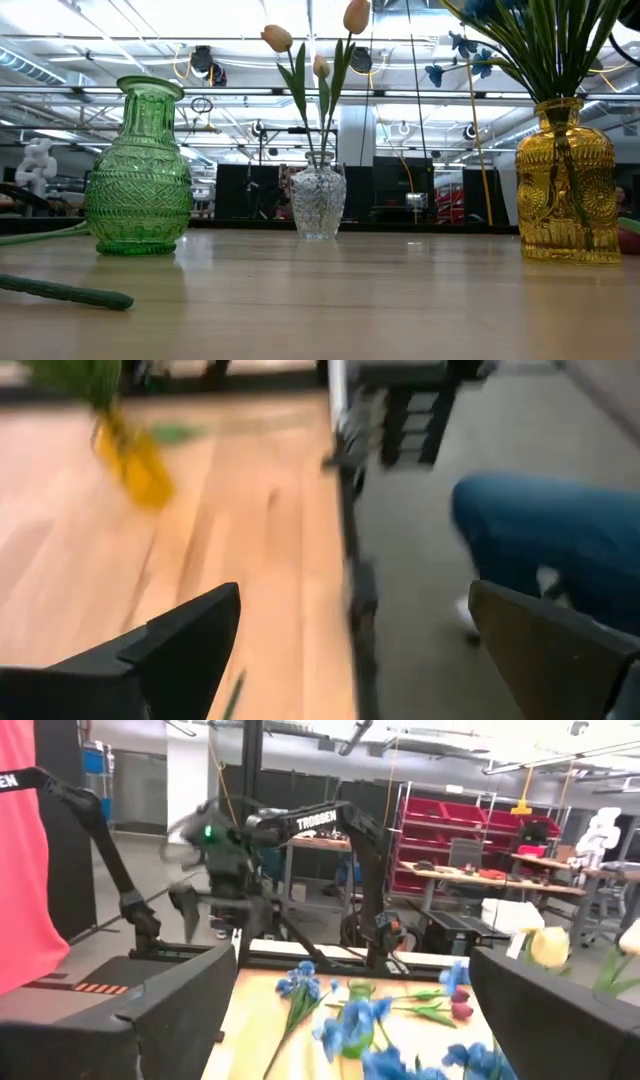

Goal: Sort flowers into vase by color
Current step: Put the blue flowers into the yellow vase

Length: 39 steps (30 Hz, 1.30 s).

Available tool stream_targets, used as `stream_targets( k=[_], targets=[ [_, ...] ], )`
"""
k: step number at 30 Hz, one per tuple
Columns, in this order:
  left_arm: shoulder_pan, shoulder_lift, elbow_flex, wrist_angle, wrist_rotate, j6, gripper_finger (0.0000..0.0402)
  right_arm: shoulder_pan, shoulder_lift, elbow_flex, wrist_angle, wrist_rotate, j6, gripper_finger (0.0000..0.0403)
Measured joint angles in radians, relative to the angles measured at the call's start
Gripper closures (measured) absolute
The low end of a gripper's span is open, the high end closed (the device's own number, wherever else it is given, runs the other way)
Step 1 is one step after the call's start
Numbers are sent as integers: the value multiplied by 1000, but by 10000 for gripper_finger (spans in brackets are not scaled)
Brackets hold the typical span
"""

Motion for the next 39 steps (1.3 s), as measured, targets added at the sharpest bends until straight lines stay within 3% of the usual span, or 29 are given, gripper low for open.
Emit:
stream_targets(
  k=[6,10,14,25,29,34,39],
  targets=[
    [-7,21,0,-394,93,-307,17,0,46,85,-24,-1,-73,11],
    [13,73,0,-503,226,-329,54,0,54,86,-47,3,-76,11],
    [32,132,0,-557,273,-347,94,0,54,86,-64,4,-81,11],
    [124,228,-1,-599,387,-115,168,0,54,86,-68,4,-85,11],
    [160,228,-24,-593,424,-27,184,0,54,86,-70,4,-70,11],
    [198,228,-102,-510,547,72,199,0,54,86,-72,4,-50,11],
    [218,223,-150,-484,558,101,208,0,54,86,-100,4,-23,11]
  ],
)
